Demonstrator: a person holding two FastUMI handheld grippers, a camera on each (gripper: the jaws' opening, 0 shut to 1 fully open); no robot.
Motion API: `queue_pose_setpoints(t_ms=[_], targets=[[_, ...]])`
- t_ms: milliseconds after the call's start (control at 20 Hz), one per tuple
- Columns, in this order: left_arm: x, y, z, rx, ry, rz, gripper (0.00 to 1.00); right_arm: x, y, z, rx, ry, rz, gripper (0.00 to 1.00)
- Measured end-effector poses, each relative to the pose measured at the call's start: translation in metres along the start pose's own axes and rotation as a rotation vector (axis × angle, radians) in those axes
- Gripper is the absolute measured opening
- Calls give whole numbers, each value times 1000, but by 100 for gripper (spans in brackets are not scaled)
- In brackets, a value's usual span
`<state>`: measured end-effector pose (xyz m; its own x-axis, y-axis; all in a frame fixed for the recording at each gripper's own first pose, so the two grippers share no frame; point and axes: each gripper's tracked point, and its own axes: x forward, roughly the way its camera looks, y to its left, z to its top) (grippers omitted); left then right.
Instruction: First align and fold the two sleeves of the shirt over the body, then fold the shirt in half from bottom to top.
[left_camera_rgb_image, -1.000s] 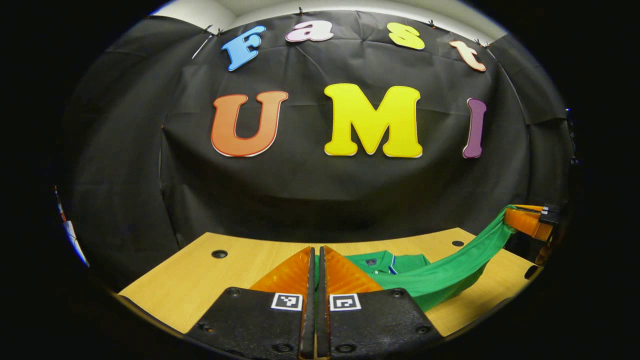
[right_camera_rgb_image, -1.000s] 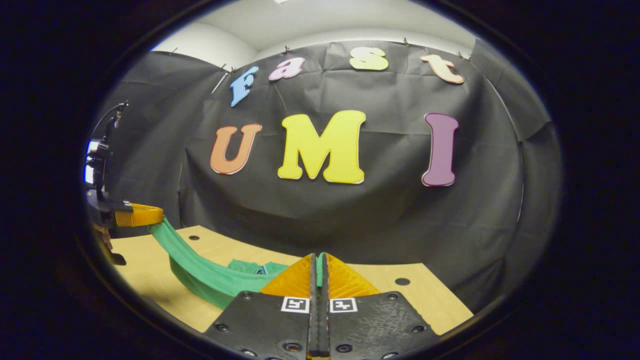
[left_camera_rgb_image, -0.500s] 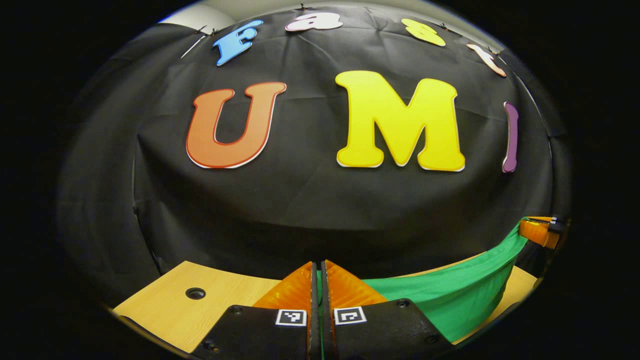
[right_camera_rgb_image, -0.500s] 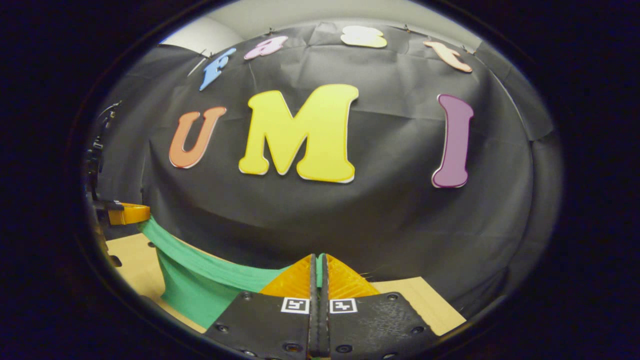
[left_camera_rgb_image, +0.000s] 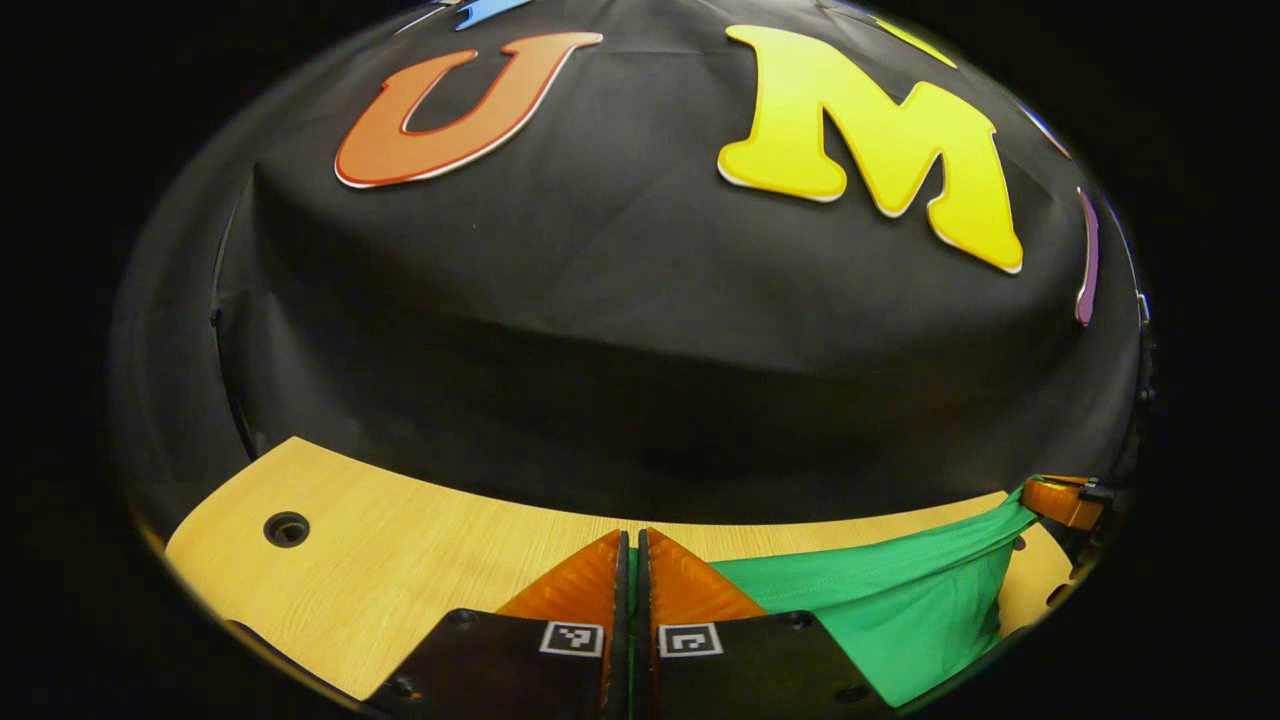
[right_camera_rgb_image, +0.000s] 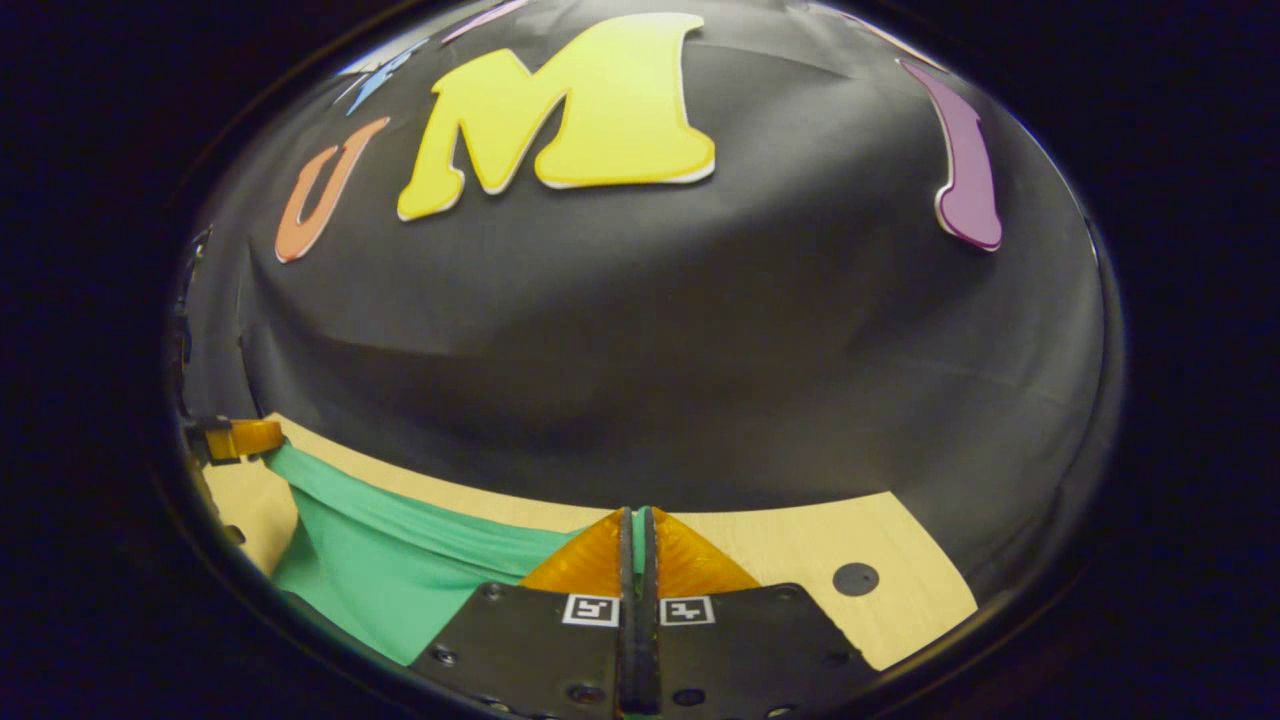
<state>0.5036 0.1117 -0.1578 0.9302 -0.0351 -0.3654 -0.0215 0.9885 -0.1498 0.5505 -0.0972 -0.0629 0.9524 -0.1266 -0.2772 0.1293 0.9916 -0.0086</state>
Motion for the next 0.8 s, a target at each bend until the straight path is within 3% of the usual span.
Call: queue_pose_setpoints(t_ms=[200,250,350,400,600,800], targets=[[10,4,-8,64,-3,61,8,14,4,-17,-66,11,-15,1],[13,6,-7,71,-15,75,11,9,2,-13,-98,8,-31,32],[14,5,-1,36,-29,67,70,-4,-1,-8,-129,9,-52,93],[0,3,5,19,-25,67,100,0,4,-8,-112,11,-38,95],[-38,9,10,12,4,108,100,-33,2,14,-50,-9,-20,95],[-102,4,20,16,-37,118,100,-99,-1,42,-60,-91,-20,96]])
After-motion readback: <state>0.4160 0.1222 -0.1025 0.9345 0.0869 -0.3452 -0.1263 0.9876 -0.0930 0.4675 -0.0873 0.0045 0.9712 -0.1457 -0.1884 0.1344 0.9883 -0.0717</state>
